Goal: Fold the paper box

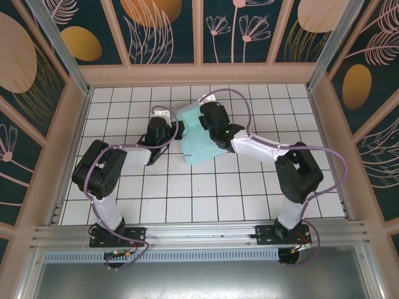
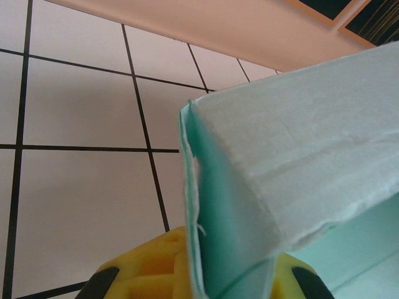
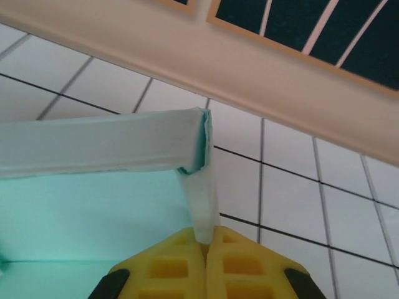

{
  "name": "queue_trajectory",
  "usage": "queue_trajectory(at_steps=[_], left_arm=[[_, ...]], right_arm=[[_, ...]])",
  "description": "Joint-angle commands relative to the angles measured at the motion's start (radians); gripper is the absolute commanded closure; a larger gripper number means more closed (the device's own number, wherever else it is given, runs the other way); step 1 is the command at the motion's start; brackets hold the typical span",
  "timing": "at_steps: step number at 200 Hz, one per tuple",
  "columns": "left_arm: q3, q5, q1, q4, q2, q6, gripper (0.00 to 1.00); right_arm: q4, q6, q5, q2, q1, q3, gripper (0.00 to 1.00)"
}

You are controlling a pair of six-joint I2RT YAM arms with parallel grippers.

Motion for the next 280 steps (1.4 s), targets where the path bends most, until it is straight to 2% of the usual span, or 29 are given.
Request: queue_trajectory(at_steps=[1, 14, 24, 29, 54, 67, 80, 115, 128, 135, 141, 145, 148, 149, 183, 200, 205, 215, 243, 280], left_arm=[[0.016, 0.104, -0.023, 0.084, -0.058, 0.004, 1.00], [0.018, 0.107, -0.023, 0.081, -0.057, 0.002, 1.00], [0.023, 0.107, -0.024, 0.081, -0.055, 0.001, 1.00], [0.023, 0.108, -0.023, 0.079, -0.055, 0.001, 1.00], [0.022, 0.110, -0.024, 0.079, -0.053, 0.000, 1.00], [0.020, 0.110, -0.024, 0.080, -0.053, -0.002, 1.00], [0.016, 0.107, -0.024, 0.081, -0.055, -0.002, 1.00], [0.013, 0.103, -0.023, 0.082, -0.055, -0.004, 1.00], [0.014, 0.103, -0.024, 0.082, -0.052, -0.004, 1.00], [0.015, 0.101, -0.024, 0.081, -0.051, -0.004, 1.00], [0.016, 0.101, -0.024, 0.081, -0.051, -0.004, 1.00], [0.016, 0.101, -0.024, 0.081, -0.050, -0.004, 1.00], [0.016, 0.101, -0.024, 0.081, -0.050, -0.005, 1.00], [0.017, 0.101, -0.024, 0.081, -0.051, -0.004, 1.00], [0.022, 0.086, -0.024, 0.065, -0.047, -0.008, 1.00], [0.029, 0.055, -0.024, 0.036, -0.049, -0.019, 1.00], [0.033, 0.046, -0.023, 0.026, -0.047, -0.024, 1.00], [0.042, 0.032, -0.023, 0.002, -0.043, -0.031, 1.00], [0.070, 0.000, -0.023, -0.055, -0.039, -0.049, 1.00], [0.075, -0.010, -0.024, -0.067, -0.036, -0.065, 1.00]], right_arm=[[0.004, -0.023, 0.185, 0.052, 0.007, 0.038, 1.00], [0.000, -0.005, 0.157, 0.050, 0.008, 0.042, 1.00], [-0.006, 0.011, 0.119, 0.047, 0.005, 0.046, 0.84], [-0.006, 0.016, 0.114, 0.048, 0.004, 0.048, 0.80], [-0.012, 0.013, 0.111, 0.060, 0.000, 0.065, 0.74], [-0.019, 0.008, 0.109, 0.067, 0.000, 0.073, 0.80], [-0.018, 0.001, 0.118, 0.071, 0.000, 0.075, 1.00], [-0.020, -0.013, 0.177, 0.086, 0.003, 0.083, 1.00], [-0.016, -0.017, 0.175, 0.088, 0.004, 0.083, 0.71], [-0.021, -0.021, 0.175, 0.093, 0.004, 0.088, 0.68], [-0.031, -0.023, 0.175, 0.099, 0.003, 0.094, 0.71], [-0.035, -0.024, 0.174, 0.102, 0.003, 0.096, 0.84], [-0.040, -0.025, 0.173, 0.105, 0.003, 0.099, 0.99], [-0.042, -0.026, 0.173, 0.105, 0.004, 0.101, 1.00], [-0.080, -0.019, 0.174, 0.109, 0.010, 0.119, 1.00], [-0.083, -0.020, 0.117, 0.074, 0.020, 0.114, 0.58], [-0.085, -0.006, 0.069, 0.055, 0.017, 0.107, 0.49], [-0.077, 0.030, -0.033, 0.009, 0.010, 0.080, 0.37], [0.030, 0.070, -0.289, -0.136, -0.015, -0.049, 0.25], [0.159, 0.101, -0.515, -0.310, -0.060, -0.212, 0.20]])
